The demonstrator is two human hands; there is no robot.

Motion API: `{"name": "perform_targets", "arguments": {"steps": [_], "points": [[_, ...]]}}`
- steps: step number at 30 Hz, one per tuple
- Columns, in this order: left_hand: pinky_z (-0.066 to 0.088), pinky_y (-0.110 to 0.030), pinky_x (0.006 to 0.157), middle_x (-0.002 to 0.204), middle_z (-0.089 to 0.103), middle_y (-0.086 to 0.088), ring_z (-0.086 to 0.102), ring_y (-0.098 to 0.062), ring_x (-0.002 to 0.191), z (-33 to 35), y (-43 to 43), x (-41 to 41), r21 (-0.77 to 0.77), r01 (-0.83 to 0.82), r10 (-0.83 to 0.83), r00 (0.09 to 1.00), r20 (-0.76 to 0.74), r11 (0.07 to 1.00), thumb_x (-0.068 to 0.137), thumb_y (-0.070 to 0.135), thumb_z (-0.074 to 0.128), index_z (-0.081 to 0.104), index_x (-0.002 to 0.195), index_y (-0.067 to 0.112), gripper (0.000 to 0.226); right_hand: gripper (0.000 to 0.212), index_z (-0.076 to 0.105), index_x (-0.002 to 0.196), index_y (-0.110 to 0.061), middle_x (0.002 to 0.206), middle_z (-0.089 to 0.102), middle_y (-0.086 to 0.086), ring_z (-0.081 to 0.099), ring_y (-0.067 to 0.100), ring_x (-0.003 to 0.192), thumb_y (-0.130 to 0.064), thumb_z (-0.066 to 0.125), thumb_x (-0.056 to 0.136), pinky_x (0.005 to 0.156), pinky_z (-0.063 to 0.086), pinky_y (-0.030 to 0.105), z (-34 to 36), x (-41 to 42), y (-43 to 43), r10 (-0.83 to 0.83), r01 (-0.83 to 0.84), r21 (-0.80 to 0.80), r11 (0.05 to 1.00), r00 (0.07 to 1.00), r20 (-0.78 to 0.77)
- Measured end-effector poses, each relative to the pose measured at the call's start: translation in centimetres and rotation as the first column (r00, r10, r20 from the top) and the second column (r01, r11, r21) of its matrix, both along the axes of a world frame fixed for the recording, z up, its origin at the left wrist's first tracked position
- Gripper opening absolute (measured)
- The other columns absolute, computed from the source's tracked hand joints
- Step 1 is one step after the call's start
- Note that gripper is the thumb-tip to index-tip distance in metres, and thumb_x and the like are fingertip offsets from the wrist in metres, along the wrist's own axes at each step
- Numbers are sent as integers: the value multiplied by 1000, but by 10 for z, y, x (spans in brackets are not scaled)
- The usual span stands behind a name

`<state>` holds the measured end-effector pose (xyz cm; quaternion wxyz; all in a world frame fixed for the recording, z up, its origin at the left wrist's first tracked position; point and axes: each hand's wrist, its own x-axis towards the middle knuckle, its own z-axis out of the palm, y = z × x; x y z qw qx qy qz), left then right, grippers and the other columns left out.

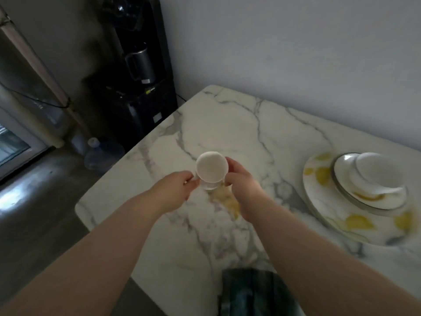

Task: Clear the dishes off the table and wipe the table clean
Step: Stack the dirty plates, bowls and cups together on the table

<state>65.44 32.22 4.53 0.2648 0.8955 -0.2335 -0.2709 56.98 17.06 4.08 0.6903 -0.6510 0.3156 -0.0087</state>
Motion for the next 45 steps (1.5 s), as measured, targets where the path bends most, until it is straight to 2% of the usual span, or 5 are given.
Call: {"name": "perform_targets", "arguments": {"steps": [11,23,29,37,45], "points": [[38,-28,62,63,58,-4,49,-18,56,-10,-255,-67,-204,68,-117,964,-237,977,98,29,46,53,65,17,36,29,60,116,-15,97,61,6,55,20,83,-10,49,90,66,42,29,8,-116,-210,-570,569,-74,819,792,-218],[48,-31,64,59,66,-7,54,-20,48,-54,-319,-94,-128,-51,17,966,-257,990,97,31,46,52,66,15,36,32,50,114,5,96,59,18,56,25,72,-20,34,101,58,45,32,-50,-149,-241,-517,697,428,575,715,-471],[49,-25,48,61,66,-10,58,-20,49,-57,-321,-106,-121,-108,58,934,-354,987,99,29,46,53,74,11,32,42,35,140,-3,110,64,21,63,31,102,-8,21,101,59,44,28,-64,-145,-252,-674,794,422,437,600,-432],[41,-21,45,64,64,-11,53,-18,49,-61,-333,-117,-99,-174,113,890,-443,980,102,25,39,52,92,4,26,35,47,125,5,87,64,14,59,21,69,-4,26,98,59,47,26,-70,-153,-264,-709,803,419,423,581,-399],[39,-35,74,113,62,-4,60,-31,101,-4,-325,-133,-68,-53,70,958,280,996,93,51,43,38,119,19,42,21,53,109,-8,101,66,13,63,24,80,-23,48,95,68,49,33,-6,-218,-280,-475,592,333,734,797,-373]]}}
